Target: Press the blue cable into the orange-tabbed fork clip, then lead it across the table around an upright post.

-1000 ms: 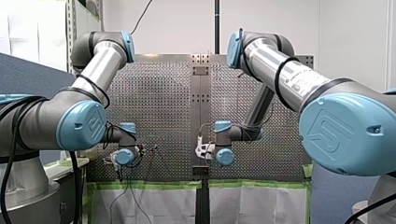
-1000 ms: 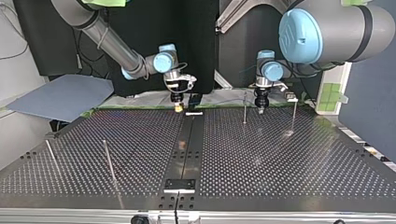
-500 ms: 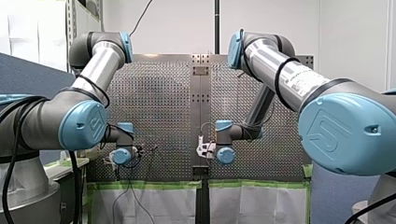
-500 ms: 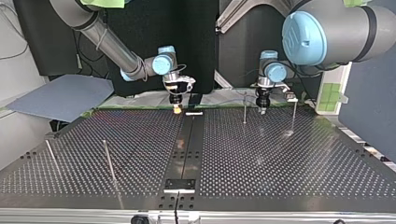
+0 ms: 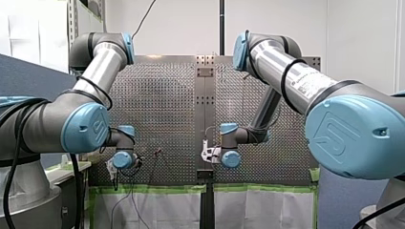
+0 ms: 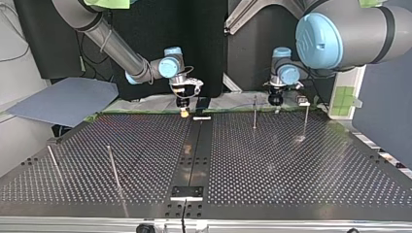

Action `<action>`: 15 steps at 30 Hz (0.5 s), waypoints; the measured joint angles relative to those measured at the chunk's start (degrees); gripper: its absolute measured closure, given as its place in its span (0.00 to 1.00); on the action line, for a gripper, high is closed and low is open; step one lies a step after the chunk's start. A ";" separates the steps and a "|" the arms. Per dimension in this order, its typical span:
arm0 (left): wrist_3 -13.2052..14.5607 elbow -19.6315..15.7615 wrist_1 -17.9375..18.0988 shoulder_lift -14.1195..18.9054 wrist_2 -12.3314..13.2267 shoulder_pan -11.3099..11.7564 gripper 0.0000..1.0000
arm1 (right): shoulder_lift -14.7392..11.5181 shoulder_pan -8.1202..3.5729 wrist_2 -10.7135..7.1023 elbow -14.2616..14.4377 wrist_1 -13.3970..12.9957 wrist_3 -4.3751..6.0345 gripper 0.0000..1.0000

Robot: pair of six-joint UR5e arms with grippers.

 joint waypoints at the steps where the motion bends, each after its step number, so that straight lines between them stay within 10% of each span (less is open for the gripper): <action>1: 0.20 -0.43 -0.28 0.00 0.48 0.09 0.00 | 0.01 -0.04 0.00 0.00 0.01 0.00 1.00; 15: 4.10 -7.69 3.50 4.96 7.81 0.74 0.00 | 0.11 -0.11 -0.45 0.00 0.02 0.00 1.00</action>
